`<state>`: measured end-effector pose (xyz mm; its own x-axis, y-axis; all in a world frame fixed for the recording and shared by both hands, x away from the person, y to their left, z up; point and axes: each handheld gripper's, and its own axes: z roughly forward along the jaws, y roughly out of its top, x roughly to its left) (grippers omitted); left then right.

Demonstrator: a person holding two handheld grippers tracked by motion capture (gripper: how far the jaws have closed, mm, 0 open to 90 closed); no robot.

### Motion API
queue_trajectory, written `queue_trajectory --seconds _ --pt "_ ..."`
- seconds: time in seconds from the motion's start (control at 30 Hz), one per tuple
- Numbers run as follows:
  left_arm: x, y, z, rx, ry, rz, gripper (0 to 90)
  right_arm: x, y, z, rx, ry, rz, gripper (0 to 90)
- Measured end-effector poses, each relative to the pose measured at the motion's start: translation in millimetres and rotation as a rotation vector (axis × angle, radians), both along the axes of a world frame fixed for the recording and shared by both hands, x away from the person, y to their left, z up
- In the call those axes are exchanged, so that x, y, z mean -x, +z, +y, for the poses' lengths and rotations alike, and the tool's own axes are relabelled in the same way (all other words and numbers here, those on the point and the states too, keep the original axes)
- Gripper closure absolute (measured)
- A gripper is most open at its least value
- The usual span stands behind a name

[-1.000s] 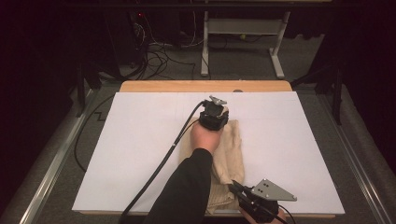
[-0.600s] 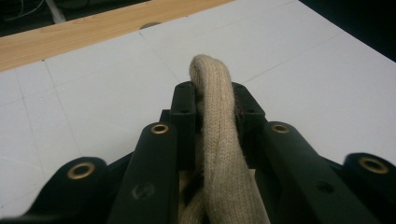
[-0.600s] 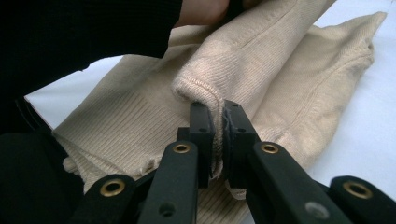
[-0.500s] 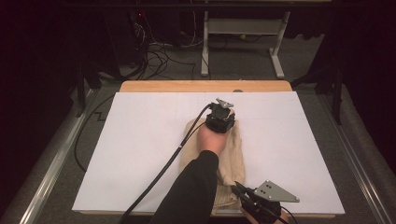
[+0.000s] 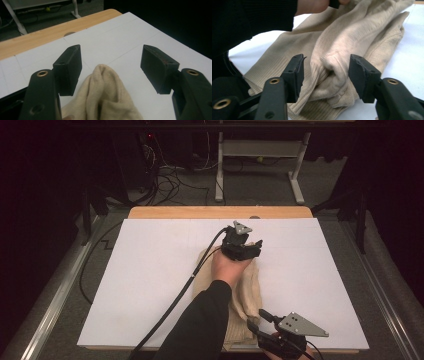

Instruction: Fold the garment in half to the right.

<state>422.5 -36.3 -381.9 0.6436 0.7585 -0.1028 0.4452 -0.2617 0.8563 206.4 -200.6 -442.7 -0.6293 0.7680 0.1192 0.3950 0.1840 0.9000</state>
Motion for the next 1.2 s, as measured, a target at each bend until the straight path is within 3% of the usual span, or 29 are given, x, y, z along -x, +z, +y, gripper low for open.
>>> queue_trajectory --seconds 0.17,0.27,0.3,0.4,0.47,0.6,0.93,1.2 --pt "2.4 3.9 18.5 0.032 -0.017 0.017 20.7 2.9 5.2 3.3 0.015 0.001 -0.028 42.0" --pt "7.8 3.4 32.1 0.028 -0.031 -0.005 20.2 3.3 7.5 6.2 0.022 0.006 -0.037 41.9" --pt "9.0 2.7 36.9 0.029 -0.028 -0.002 14.3 3.2 8.3 6.9 0.022 0.006 -0.038 41.8" --pt "13.0 0.1 52.6 0.057 -0.025 -0.004 12.8 2.2 11.1 7.6 0.018 0.006 -0.042 42.1" --pt "16.0 -1.8 61.7 0.076 -0.024 -0.001 6.9 1.5 12.9 7.8 0.018 0.002 -0.047 42.2" --pt "23.3 -5.5 80.0 0.085 -0.010 -0.014 0.0 -1.1 17.1 8.3 0.010 -0.001 -0.053 43.4" --pt "46.1 -24.1 143.6 0.095 0.057 -0.026 0.0 -8.7 25.2 22.8 0.022 0.030 -0.059 52.2" --pt "81.2 -52.1 197.9 0.078 0.107 -0.032 0.0 -25.5 35.5 47.0 0.059 0.055 -0.055 59.9"
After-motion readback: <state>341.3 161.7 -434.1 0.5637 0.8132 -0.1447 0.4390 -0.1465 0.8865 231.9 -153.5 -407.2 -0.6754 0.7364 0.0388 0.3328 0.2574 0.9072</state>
